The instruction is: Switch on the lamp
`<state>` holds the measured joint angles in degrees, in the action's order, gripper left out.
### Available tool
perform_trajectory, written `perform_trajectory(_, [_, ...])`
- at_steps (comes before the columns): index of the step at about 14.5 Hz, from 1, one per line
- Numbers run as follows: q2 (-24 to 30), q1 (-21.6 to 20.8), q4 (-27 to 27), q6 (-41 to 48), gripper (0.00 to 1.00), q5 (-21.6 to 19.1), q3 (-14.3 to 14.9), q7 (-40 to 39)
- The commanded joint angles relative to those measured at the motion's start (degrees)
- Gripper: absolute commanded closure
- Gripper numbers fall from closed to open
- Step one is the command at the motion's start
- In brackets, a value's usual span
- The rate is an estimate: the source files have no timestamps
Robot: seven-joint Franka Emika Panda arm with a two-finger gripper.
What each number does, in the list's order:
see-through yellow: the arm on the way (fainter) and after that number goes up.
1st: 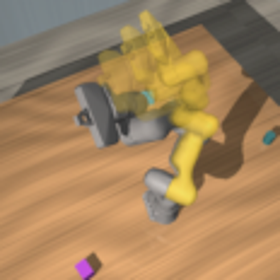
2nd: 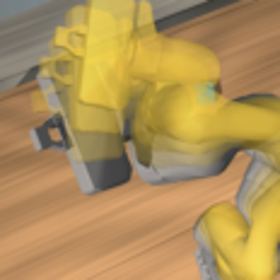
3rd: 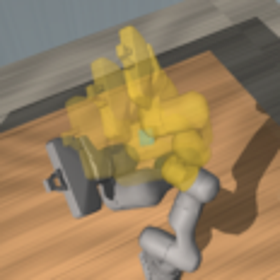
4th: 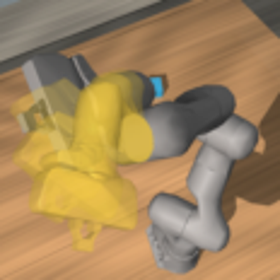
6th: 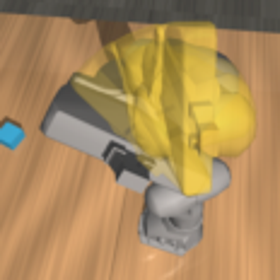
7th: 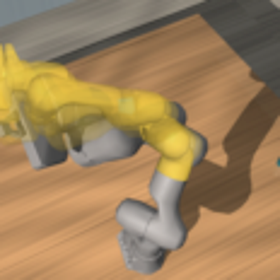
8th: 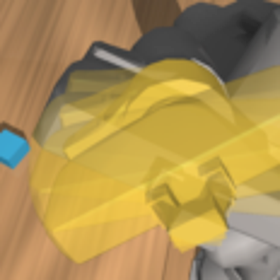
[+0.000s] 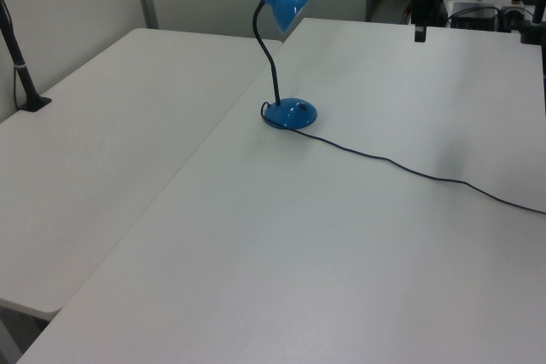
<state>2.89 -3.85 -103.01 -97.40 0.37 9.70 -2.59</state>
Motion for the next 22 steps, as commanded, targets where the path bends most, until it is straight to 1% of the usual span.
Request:
perform_trajectory(1, [0.37,-0.19,0.26,1.07,0.0,0.95,0.41,1.36])
perform_trajectory(18, [0.45,-0.19,0.26,1.51,0.0,0.95,0.41,1.27])
perform_trajectory(21, [0.37,-0.1,0.26,1.25,0.0,0.95,0.41,0.66])
perform_trajectory(22, [0.02,-0.19,0.18,0.81,0.0,1.29,0.41,-0.91])
